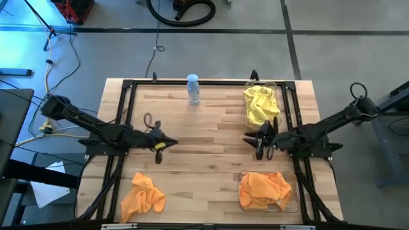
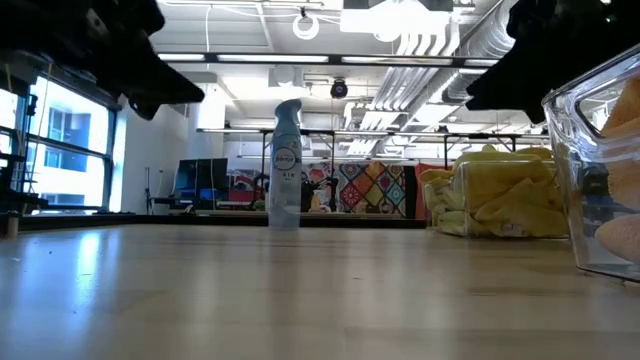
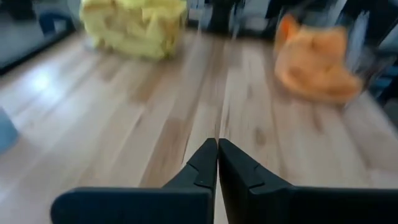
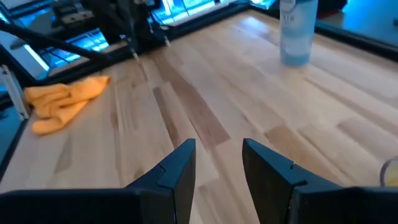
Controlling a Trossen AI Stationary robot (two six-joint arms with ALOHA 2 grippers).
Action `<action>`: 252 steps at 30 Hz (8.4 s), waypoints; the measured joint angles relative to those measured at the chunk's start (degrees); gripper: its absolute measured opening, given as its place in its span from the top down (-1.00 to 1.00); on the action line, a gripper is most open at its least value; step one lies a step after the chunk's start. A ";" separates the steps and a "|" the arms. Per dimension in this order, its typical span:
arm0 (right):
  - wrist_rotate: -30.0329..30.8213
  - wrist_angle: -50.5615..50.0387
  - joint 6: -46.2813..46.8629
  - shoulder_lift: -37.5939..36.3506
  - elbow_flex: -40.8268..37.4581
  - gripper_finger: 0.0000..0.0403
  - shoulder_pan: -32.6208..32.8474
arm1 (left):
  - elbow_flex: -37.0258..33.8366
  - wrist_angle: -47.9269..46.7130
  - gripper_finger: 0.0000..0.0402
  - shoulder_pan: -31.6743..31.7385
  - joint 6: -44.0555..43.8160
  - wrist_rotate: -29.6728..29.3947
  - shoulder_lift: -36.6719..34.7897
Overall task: Sort microfiber towel by color & place in baskets
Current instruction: Put the orange microfiber cloth into the bottom transparent bin
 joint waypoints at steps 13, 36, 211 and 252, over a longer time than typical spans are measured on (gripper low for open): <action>0.82 1.11 3.61 7.56 0.09 0.36 1.78 | 25.48 -37.73 1.00 -4.91 -20.19 2.28 21.24; 0.77 2.20 1.60 7.21 0.20 0.36 1.73 | 26.13 -52.00 0.49 -7.60 -63.14 19.27 27.13; -13.78 -91.68 63.80 49.46 92.76 1.00 32.09 | 4.38 -14.47 0.51 15.07 0.20 19.53 3.68; -28.27 -74.85 87.28 57.60 61.57 1.00 33.58 | 4.40 -13.33 0.51 13.75 -2.73 19.39 3.68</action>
